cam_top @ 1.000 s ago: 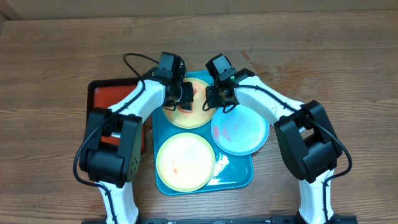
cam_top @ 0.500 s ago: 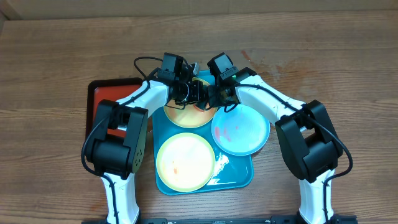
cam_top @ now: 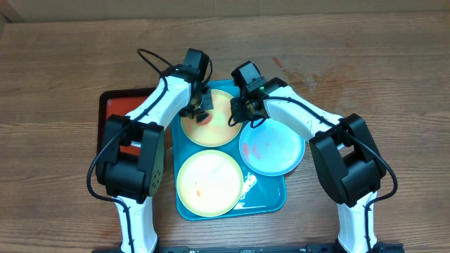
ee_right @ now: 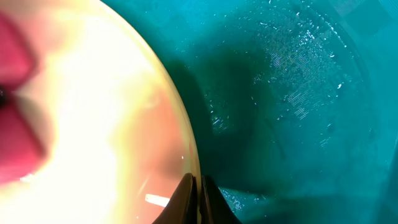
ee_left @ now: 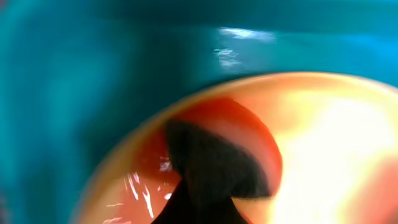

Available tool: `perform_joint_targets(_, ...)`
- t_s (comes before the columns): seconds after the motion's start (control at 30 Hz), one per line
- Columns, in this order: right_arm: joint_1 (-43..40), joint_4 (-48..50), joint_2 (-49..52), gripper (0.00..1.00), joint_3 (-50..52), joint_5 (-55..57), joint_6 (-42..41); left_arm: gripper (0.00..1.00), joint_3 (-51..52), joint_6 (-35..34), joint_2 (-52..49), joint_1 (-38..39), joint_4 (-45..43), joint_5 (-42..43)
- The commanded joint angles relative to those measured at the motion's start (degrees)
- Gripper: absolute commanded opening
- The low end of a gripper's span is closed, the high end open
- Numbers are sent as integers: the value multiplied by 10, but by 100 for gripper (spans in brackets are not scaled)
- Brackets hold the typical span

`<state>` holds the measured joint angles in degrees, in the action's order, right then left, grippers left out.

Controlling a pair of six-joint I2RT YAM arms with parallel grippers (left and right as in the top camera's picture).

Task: Clean dirty plates on tray and stack at the side
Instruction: 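Scrub the top yellow plate with the sponge in the left gripper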

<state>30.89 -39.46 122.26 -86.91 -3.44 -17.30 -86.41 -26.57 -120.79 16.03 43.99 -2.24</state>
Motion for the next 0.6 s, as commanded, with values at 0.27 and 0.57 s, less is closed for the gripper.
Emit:
perform_joint_targets(0.27, 1, -1, 10, 4, 6, 12, -12, 4, -4, 6, -17, -9, 101, 39)
perform_joint_targets(0.57, 1, 2, 10, 4, 6, 12, -11, 4, 20, 58, -17, 28, -9, 248)
